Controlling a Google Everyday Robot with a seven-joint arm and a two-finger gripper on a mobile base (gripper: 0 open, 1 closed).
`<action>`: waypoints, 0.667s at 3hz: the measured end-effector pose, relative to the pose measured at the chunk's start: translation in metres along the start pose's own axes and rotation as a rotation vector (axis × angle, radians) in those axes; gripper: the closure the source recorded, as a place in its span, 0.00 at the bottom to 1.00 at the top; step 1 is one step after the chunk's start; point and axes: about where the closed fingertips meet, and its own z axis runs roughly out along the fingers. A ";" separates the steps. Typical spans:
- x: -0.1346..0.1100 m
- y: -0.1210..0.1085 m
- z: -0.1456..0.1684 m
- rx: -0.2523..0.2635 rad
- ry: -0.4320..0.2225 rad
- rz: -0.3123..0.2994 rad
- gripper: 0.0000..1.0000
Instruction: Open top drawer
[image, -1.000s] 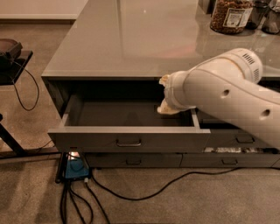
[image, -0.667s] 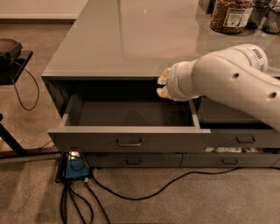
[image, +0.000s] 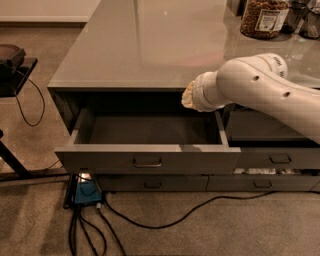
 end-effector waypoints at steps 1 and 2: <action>0.021 0.012 0.026 -0.028 0.041 0.021 1.00; 0.035 0.026 0.045 -0.051 0.078 0.020 1.00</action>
Offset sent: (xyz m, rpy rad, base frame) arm 0.0182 -0.0234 -0.0938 -0.0975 0.0959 -0.0712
